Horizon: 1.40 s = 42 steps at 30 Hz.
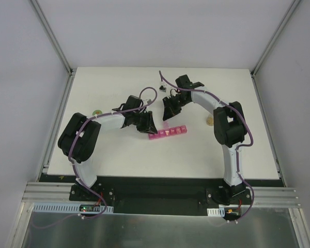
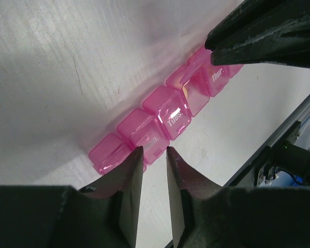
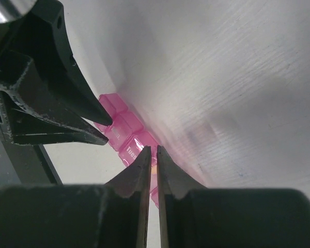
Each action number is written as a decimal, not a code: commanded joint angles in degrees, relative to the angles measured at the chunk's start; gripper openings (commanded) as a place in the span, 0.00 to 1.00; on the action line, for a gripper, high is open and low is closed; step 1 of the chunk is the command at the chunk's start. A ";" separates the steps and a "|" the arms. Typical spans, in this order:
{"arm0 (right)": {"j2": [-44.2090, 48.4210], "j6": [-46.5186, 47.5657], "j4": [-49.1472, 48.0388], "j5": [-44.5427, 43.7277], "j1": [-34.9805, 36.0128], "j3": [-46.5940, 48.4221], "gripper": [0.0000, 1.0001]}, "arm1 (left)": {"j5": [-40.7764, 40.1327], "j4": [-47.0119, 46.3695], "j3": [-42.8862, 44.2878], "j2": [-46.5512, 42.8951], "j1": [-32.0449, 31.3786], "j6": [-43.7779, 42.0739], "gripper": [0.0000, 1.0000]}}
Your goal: Sort the pills into containers
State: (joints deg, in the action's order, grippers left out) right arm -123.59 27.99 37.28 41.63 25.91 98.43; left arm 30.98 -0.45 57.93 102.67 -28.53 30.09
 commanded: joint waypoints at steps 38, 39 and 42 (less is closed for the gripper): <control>-0.42 -0.30 1.30 -0.85 -0.25 1.76 0.25 | -2.15 2.91 1.48 2.53 -0.47 0.06 0.23; -0.42 -0.04 1.39 -0.85 -0.33 1.68 0.26 | -2.07 2.91 1.48 2.53 -0.47 0.06 0.23; -0.69 0.22 1.92 -0.84 -0.34 1.67 0.29 | -1.98 3.08 1.48 2.71 -0.47 0.06 0.24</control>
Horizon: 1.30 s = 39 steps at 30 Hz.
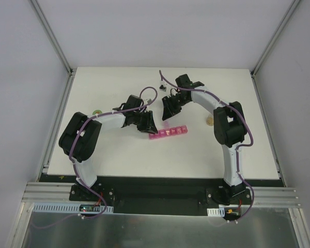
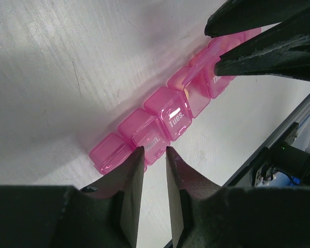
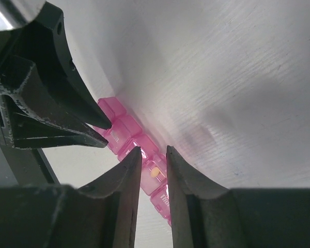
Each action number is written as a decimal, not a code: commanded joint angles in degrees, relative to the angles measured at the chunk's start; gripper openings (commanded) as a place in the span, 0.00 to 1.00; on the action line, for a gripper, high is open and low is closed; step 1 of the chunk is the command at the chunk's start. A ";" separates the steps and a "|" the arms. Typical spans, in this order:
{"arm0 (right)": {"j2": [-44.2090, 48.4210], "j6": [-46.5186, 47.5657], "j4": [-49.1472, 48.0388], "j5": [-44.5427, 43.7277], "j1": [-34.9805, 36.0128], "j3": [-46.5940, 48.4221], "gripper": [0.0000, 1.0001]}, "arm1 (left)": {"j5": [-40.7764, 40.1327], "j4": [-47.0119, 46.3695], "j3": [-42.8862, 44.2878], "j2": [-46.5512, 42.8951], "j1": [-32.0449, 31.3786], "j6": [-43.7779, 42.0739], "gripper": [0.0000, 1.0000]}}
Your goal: Sort the pills into containers
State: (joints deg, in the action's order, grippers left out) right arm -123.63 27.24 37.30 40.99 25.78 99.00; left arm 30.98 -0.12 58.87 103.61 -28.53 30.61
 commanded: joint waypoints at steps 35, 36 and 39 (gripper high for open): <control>8.67 8.00 7.26 6.38 0.06 -5.57 0.36 | -3.47 4.69 1.07 2.73 0.76 1.20 0.22; 8.85 8.17 7.52 6.38 0.23 -5.83 0.36 | -3.47 4.60 1.07 2.82 0.76 1.21 0.22; 9.11 8.70 7.96 6.12 0.67 -6.36 0.36 | -3.56 4.78 0.98 2.82 0.67 1.38 0.22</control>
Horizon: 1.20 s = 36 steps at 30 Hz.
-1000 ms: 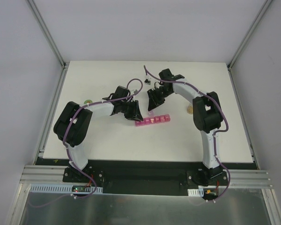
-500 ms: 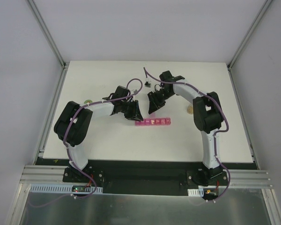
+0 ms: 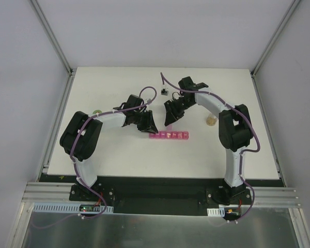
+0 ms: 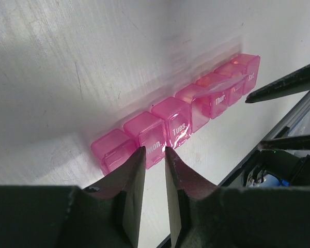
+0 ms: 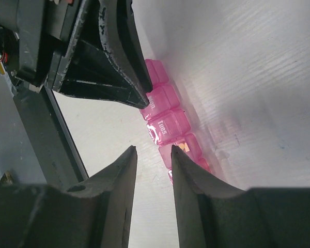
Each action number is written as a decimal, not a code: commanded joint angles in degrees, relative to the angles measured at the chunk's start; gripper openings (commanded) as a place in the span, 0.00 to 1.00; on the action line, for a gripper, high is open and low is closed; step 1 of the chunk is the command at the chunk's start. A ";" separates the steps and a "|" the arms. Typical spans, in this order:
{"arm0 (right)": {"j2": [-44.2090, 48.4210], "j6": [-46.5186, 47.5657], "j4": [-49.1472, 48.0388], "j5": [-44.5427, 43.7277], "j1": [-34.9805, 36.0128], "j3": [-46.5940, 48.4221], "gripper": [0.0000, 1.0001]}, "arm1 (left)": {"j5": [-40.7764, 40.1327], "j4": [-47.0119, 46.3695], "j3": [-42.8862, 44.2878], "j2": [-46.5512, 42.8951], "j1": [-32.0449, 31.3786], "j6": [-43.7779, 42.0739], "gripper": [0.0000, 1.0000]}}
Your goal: Sort the pills into containers
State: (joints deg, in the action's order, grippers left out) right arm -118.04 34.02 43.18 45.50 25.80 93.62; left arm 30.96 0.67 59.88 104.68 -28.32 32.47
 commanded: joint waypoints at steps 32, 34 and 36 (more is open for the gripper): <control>-1.05 6.67 3.14 -4.28 0.04 3.50 0.58 | -3.19 3.90 -0.46 1.84 0.54 -0.65 0.22; -0.97 7.20 3.58 -3.58 0.13 3.06 0.58 | -3.19 3.90 -0.29 1.93 0.46 -0.57 0.22; -0.70 7.64 4.10 -2.78 0.21 2.44 0.56 | -3.10 3.90 -0.38 2.02 0.54 -0.56 0.22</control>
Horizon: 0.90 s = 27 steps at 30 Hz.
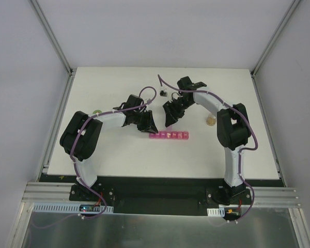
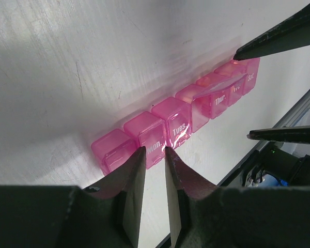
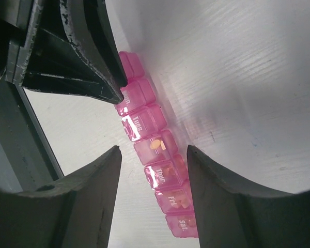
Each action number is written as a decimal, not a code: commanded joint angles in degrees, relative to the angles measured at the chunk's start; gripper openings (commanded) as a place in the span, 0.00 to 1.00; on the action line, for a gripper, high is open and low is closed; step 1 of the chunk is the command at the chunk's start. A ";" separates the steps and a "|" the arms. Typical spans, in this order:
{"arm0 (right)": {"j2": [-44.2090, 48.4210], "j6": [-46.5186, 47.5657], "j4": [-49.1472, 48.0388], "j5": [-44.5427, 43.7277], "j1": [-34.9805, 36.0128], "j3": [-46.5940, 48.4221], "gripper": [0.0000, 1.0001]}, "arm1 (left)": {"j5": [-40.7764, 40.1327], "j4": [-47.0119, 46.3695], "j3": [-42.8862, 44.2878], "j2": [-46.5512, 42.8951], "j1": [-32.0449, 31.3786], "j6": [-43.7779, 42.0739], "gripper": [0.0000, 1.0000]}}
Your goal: Sort the pills into containers
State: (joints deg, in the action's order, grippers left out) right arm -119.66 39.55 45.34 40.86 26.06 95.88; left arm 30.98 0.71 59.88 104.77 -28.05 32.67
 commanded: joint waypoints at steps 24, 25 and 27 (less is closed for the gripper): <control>5.05 2.64 5.02 1.60 2.94 -4.47 0.36 | -2.86 3.95 -0.29 2.81 0.81 -0.23 0.20; 4.79 2.29 5.02 1.33 2.94 -4.47 0.36 | -2.86 3.86 -0.29 2.89 0.81 -0.32 0.20; 3.82 1.94 4.93 1.06 2.76 -4.29 0.36 | -3.03 3.95 -0.37 2.63 0.81 -0.32 0.20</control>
State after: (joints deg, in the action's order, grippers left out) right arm -116.49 42.19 48.88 43.27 28.77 91.90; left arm 31.38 0.71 59.88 105.43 -27.64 33.65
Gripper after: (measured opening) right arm 0.362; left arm 0.200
